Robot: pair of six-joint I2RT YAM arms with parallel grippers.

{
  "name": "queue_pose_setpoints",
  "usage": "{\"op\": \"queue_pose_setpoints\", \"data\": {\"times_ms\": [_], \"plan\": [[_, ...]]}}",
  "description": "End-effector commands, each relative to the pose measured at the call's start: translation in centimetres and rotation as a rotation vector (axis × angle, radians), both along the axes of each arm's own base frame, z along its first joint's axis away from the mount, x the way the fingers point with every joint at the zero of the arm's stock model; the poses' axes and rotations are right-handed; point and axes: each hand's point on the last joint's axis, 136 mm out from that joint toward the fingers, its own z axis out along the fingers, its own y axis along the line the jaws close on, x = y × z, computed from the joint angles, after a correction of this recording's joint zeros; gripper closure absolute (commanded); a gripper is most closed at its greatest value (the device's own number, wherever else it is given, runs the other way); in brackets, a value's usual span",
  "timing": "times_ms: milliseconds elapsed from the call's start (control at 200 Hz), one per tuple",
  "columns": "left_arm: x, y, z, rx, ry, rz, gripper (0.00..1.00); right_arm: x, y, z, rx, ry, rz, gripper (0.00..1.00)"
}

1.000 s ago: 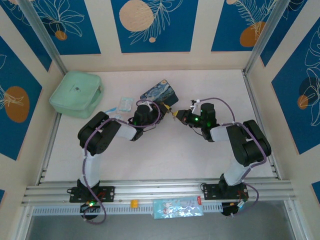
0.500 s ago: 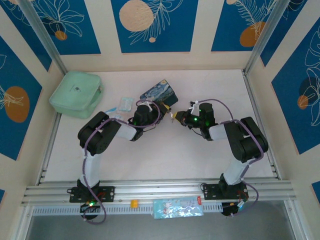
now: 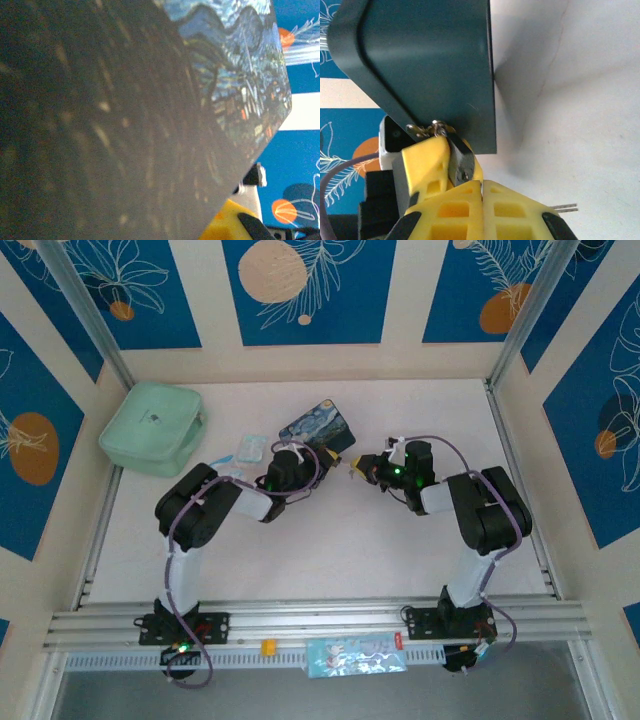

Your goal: Unlock a padlock with a key

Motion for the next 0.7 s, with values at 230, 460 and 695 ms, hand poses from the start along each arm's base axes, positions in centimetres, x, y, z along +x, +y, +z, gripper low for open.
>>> {"op": "queue_pose_setpoints", "data": {"times_ms": [230, 460, 695], "plan": [[-2.6, -2.6, 3.4, -0.075, -0.035, -0.143, 1.00, 0.9, 1.4, 1.5, 0.041, -0.066, 0.021, 1.00], [-2.5, -2.5, 3.2, -0.074, -0.032, -0.133, 1.00, 0.3, 1.7, 1.2, 0.061, -0.046, 0.030, 1.00], [-1.9, -2.0, 2.9, -0.062, -0.027, -0.090, 1.00, -1.1, 1.6, 0.8, 0.061, -0.020, 0.019, 1.00]]}}
